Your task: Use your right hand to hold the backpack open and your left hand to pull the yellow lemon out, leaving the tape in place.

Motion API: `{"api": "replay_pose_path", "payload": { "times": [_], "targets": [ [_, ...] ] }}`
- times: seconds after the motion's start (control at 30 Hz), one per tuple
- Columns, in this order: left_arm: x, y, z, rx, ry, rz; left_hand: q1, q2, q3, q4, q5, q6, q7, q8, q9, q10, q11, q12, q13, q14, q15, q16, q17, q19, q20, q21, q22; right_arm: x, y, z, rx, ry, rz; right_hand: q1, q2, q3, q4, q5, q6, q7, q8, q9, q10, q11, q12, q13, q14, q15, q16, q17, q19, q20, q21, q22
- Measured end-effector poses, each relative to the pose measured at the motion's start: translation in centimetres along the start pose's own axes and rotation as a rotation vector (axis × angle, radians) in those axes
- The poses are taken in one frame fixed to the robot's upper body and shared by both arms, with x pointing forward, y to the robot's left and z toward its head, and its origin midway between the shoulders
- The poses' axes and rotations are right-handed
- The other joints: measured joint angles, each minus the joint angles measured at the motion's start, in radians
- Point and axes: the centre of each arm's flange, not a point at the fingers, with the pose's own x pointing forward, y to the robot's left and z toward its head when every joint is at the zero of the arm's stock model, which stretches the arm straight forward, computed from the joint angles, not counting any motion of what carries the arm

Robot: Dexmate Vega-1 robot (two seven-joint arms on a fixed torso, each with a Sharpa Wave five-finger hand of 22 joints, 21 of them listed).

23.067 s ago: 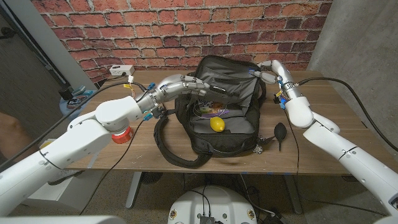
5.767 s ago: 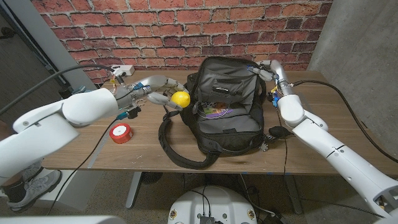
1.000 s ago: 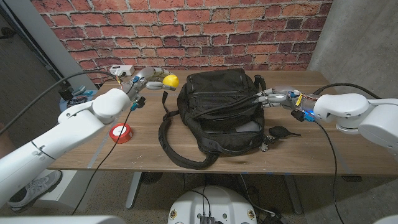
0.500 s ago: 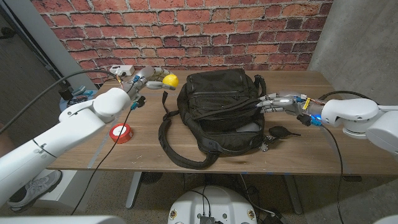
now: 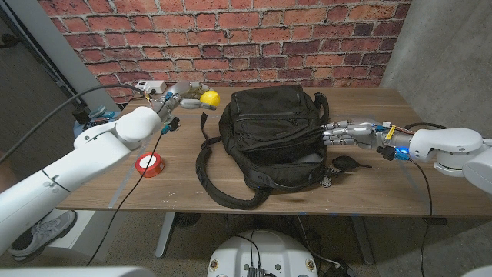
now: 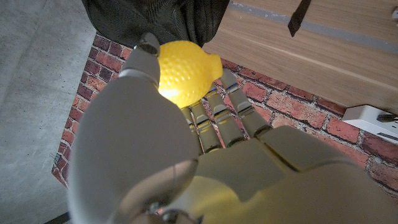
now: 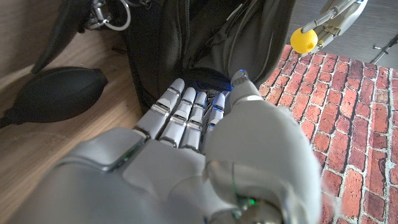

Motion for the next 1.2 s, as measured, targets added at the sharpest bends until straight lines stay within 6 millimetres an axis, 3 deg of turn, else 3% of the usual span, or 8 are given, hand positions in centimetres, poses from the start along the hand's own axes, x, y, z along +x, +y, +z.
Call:
{"api": "replay_pose_path", "payload": {
  "times": [0.63, 0.8, 1.2],
  "targets": [
    [0.0, 0.3, -0.7, -0.008, 0.013, 0.035, 0.000, 0.000, 0.001, -0.001, -0.001, 0.000, 0.000, 0.000, 0.000, 0.000, 0.000, 0.000, 0.000, 0.000, 0.000, -0.008, 0.005, 0.000, 0.000, 0.000, 0.000, -1.6, -2.3, -1.1, 0.079, -0.012, 0.018, 0.013, -0.002, 0.004, -0.004, 0.005, -0.022, 0.000, 0.000, 0.000, -0.027, -0.002, 0.000, 0.005, -0.023, 0.002, 0.004, -0.009, -0.014, 0.003, 0.004, 0.000],
    [-0.1, 0.3, -0.8, -0.019, 0.014, 0.049, 0.000, 0.000, 0.001, -0.001, -0.001, 0.000, 0.000, 0.000, 0.000, 0.000, 0.000, 0.000, 0.000, 0.000, 0.000, -0.007, 0.005, 0.000, 0.000, 0.000, 0.000, -1.6, -2.7, -1.0, 0.082, -0.035, 0.007, 0.008, 0.004, 0.001, 0.011, 0.005, -0.023, 0.001, 0.004, 0.000, -0.027, -0.002, 0.000, 0.005, -0.023, 0.002, 0.011, -0.008, -0.014, 0.003, 0.008, 0.000],
    [-0.4, 0.6, -1.0, -0.042, 0.014, 0.105, 0.000, 0.000, 0.001, -0.001, -0.003, 0.000, 0.000, 0.000, 0.000, 0.000, 0.000, 0.000, 0.000, 0.005, 0.005, -0.009, 0.004, 0.000, 0.000, 0.000, 0.000, -0.9, -3.2, -2.0, 0.108, -0.064, -0.018, -0.011, 0.006, -0.006, 0.017, 0.005, -0.017, 0.007, 0.012, 0.000, -0.017, -0.001, 0.008, 0.002, -0.012, -0.002, 0.021, -0.009, -0.010, 0.000, 0.012, 0.000]
  ]
}}
